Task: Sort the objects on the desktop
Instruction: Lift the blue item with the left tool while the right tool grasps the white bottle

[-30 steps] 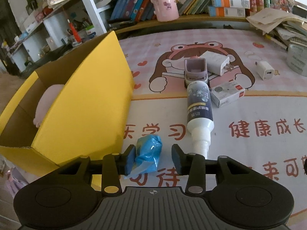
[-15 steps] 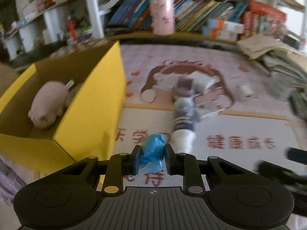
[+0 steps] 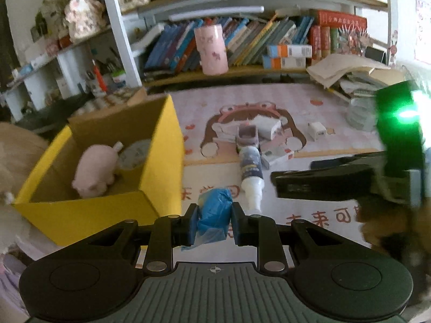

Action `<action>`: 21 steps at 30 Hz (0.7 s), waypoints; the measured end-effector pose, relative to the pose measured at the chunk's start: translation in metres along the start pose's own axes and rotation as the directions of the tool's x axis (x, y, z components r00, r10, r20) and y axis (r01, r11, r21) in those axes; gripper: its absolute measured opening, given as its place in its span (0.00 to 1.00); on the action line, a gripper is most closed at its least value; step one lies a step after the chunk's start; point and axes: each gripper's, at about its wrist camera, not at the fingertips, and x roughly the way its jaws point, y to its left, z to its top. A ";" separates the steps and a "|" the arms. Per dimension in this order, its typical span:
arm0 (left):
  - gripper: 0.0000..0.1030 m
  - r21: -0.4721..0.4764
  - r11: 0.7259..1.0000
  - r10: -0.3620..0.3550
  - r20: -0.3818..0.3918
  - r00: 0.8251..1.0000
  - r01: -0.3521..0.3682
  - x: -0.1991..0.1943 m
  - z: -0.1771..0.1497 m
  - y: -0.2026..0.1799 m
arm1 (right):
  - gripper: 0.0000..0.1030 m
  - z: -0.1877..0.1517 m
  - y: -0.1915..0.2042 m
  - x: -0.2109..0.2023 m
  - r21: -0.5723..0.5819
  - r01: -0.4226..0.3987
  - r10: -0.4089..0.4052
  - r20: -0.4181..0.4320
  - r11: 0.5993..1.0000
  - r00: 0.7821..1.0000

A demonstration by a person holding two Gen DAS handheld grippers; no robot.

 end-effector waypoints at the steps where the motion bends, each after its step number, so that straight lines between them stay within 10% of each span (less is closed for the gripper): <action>1: 0.23 0.004 1.000 0.006 0.014 1.000 -0.006 -0.004 0.000 0.001 | 0.60 0.002 0.004 0.005 -0.005 -0.003 0.003 -0.003 1.000 1.000; 21: 0.23 -0.017 0.997 -0.071 0.070 0.995 0.072 -0.024 -0.005 0.013 | 0.29 0.012 0.031 0.047 -0.068 -0.001 -0.005 -0.088 0.998 0.996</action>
